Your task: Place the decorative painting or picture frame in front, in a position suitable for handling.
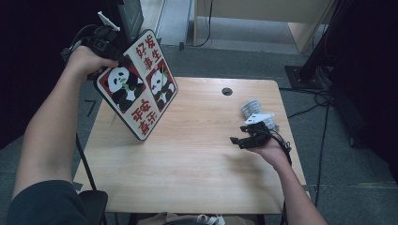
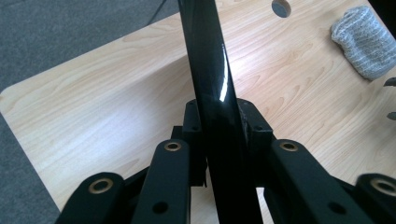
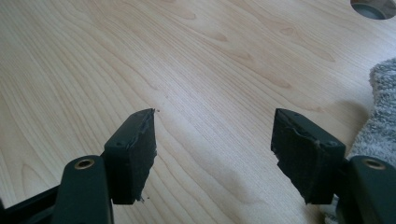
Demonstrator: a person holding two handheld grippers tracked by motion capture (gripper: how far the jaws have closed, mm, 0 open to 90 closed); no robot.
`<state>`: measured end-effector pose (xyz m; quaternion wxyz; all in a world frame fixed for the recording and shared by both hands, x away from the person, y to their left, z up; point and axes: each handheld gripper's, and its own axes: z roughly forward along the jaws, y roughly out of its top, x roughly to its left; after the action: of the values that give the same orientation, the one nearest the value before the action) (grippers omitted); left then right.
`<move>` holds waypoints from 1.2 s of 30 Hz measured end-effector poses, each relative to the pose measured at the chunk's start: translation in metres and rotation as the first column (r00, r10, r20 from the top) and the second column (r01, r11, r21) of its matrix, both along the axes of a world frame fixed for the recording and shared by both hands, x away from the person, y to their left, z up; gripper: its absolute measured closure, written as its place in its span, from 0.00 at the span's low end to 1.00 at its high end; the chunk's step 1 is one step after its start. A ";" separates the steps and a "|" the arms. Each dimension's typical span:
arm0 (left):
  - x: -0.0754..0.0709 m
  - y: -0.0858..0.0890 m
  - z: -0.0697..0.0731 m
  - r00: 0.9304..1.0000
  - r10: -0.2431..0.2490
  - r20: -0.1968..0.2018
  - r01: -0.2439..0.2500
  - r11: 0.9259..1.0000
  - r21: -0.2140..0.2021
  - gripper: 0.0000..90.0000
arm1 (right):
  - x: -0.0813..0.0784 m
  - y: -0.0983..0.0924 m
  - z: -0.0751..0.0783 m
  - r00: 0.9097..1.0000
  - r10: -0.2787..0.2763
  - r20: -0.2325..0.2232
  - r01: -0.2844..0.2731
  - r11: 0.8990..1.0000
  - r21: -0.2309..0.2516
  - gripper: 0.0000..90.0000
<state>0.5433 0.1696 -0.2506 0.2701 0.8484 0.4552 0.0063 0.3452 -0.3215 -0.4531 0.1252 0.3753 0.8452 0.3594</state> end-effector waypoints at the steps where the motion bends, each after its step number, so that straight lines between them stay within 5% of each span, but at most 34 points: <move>1: 0.000 -0.001 0.001 1.000 0.003 0.003 -0.003 1.000 0.009 0.86 | 0.000 -0.001 0.000 1.000 -0.001 0.001 0.001 1.000 0.001 0.35; 7: -0.004 -0.007 0.007 1.000 0.020 -0.004 -0.020 1.000 0.005 0.88 | 0.000 -0.004 0.001 1.000 -0.019 0.002 0.019 1.000 0.007 0.35; 17: -0.028 -0.048 0.031 0.991 -0.122 0.054 0.117 0.990 0.082 0.89 | 0.003 -0.012 0.002 0.999 -0.048 0.004 0.048 0.999 0.015 0.35; 21: -0.045 -0.066 0.038 0.978 -0.195 0.073 0.188 0.978 0.092 0.89 | 0.004 -0.014 0.001 0.998 -0.059 0.002 0.059 0.998 0.019 0.35; 36: -0.087 -0.143 0.034 0.939 -0.336 0.069 0.338 0.941 -0.018 0.89 | 0.002 -0.021 0.002 0.996 -0.089 0.005 0.089 0.996 0.023 0.35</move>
<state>0.4563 0.0271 -0.2168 0.2944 0.9090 0.2945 -0.0193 0.3472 -0.3421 -0.4514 0.1394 0.4130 0.8230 0.3642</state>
